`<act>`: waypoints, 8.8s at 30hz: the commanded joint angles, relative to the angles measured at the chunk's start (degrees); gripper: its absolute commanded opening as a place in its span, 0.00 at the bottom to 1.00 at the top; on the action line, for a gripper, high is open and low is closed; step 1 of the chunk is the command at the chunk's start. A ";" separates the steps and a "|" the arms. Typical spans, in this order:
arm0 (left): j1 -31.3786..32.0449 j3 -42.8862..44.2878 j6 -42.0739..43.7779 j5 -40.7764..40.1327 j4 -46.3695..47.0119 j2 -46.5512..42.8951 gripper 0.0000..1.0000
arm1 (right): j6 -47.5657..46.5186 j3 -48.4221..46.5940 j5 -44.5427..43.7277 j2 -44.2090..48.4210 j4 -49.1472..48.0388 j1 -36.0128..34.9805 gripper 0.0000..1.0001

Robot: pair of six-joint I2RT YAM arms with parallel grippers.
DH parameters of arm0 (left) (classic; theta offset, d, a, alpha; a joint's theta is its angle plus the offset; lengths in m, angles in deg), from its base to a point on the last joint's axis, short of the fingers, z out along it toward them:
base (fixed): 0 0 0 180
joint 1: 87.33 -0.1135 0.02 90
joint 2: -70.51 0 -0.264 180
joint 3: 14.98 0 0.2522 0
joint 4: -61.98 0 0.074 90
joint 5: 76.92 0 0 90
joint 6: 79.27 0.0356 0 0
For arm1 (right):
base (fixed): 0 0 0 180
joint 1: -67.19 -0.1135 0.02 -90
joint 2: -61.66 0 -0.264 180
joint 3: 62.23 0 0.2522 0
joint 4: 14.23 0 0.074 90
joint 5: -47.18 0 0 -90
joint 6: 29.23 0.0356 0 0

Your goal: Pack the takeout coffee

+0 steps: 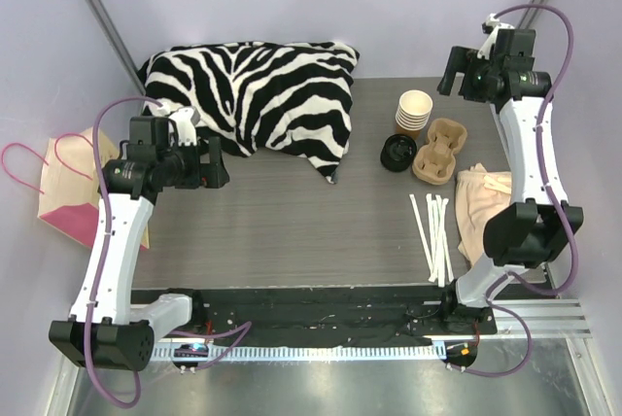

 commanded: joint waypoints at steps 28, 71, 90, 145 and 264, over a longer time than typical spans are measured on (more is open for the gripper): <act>0.08 3.32 -3.24 1.40 2.92 3.58 0.99 | 6.56 -14.56 -11.31 -22.02 -4.03 -5.06 0.52; 0.08 3.32 -3.06 1.75 3.00 4.98 1.00 | 7.35 -17.20 -7.97 -26.42 -2.97 -5.06 0.01; 0.08 3.94 -3.06 2.01 2.65 5.42 1.00 | 9.28 -17.82 -2.44 -22.55 -2.71 -4.00 0.01; 29.25 55.88 -36.28 10.01 50.11 69.75 0.57 | 13.15 -7.71 16.46 -19.65 -9.04 -5.14 0.01; 4.21 6.49 6.52 27.23 2.03 10.08 1.00 | -8.02 10.14 24.99 1.88 -1.50 -9.39 0.86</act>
